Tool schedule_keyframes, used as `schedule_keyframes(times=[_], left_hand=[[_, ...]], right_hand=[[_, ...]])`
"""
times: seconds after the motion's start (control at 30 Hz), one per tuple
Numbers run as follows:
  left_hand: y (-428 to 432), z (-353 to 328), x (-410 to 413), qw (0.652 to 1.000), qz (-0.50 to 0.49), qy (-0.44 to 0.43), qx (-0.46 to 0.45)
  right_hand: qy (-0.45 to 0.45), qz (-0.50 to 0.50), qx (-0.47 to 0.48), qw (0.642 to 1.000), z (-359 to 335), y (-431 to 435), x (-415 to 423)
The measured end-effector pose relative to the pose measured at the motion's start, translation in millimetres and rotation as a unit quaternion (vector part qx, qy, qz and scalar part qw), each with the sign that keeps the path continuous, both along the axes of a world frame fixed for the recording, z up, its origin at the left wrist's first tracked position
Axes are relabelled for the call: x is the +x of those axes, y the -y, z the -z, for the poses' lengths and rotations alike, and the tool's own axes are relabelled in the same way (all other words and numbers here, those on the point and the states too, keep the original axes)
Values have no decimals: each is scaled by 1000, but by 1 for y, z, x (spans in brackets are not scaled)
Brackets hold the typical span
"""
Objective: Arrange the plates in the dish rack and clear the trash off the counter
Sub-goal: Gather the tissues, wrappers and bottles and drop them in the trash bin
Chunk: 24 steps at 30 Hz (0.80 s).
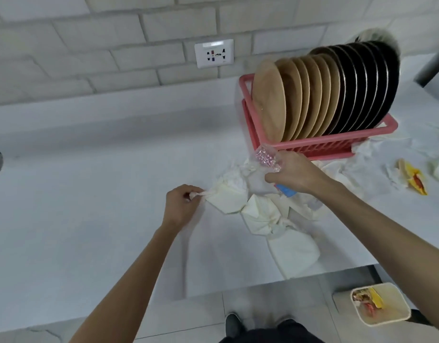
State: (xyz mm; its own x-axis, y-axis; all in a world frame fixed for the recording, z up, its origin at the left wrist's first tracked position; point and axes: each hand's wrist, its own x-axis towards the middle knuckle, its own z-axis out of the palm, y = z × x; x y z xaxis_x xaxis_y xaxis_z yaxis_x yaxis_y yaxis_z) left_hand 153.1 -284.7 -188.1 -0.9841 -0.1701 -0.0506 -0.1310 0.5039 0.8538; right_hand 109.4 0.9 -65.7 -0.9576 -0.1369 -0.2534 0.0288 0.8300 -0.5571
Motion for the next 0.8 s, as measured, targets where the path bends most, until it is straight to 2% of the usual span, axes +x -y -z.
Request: schedule_keyframes(times=[0.2,0.43,0.5,0.6,0.7,0.73,0.8], left_hand=[[-4,-27,-12,993,-65,-45,84],[-45,-79,-53,977,-6,-20,211],[-52,-82,-61,986,42,1,161],[-59,-67,-70,989,147,6,-31],[-64,-43,-76,932,275,-1,-236],[-66,-39,-76,924,283,0,-259],[-69,-36,-74,932,271,-13,-241]], right_hand=[[22,41,-20,999,0,-15,11],[9,62,-6,998,-6,-27,24],[9,72,-15,997,-7,-29,29],[16,88,-10,996,-9,-34,41],[20,84,13,996,-9,-38,51],[24,82,15,996,-7,-40,54],[36,79,16,996,-4,-43,59]])
